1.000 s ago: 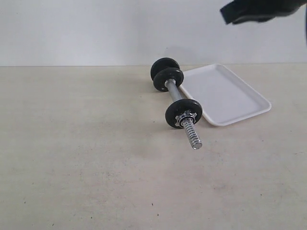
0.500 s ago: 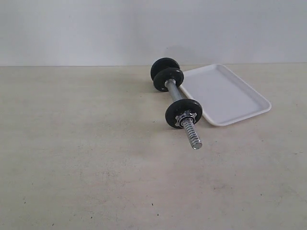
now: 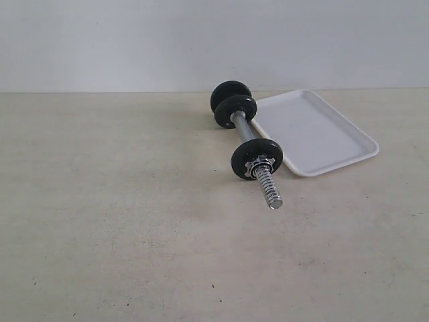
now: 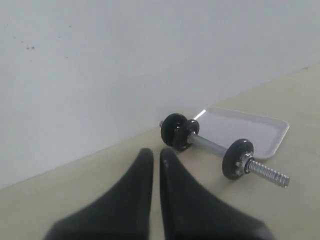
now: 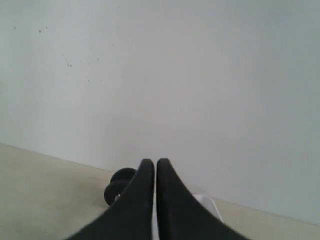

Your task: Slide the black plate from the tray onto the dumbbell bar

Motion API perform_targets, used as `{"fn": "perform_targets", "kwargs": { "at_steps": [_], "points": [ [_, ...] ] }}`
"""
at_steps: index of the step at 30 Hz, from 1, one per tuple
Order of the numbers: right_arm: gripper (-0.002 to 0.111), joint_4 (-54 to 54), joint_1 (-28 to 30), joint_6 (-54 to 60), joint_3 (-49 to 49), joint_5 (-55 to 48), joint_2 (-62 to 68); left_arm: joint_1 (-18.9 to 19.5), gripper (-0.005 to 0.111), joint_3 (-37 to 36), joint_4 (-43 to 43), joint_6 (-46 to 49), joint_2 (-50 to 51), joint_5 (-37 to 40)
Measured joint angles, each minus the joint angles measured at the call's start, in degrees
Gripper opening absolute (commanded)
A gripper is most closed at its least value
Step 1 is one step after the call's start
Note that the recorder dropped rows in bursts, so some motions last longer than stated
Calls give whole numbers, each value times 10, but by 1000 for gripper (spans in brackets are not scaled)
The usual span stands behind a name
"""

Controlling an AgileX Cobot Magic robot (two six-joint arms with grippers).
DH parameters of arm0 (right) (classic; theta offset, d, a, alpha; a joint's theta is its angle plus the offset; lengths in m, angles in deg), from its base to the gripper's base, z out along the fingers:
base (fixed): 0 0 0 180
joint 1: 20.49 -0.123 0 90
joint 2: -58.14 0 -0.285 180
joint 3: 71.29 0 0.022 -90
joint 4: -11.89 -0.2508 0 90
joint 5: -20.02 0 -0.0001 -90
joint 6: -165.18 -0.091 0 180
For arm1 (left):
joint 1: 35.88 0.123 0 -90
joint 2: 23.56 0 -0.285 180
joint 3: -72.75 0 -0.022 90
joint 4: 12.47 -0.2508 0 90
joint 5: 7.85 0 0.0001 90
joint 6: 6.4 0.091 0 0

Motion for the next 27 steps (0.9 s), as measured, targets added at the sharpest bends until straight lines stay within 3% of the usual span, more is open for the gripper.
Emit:
{"fn": "perform_targets", "kwargs": {
  "at_steps": [5, 12, 16, 23, 27],
  "points": [
    [0, -49, 0, 59, -98, 106, 0, 0, 4, -94, -2, -11, -18, -60],
    [0, -314, 0, 268, -153, 203, 0, 0, 4, -168, -4, -14, -17, -182],
    [0, -463, 0, 365, -162, 262, 0, 0, 4, -191, 51, -3, -12, -260],
    [0, -564, 0, 431, -162, 317, 0, 0, 4, -203, 255, 245, 33, -329],
    [0, -573, 0, 444, -162, 294, 0, 0, 4, -203, 298, 293, 70, -330]
  ]
}}
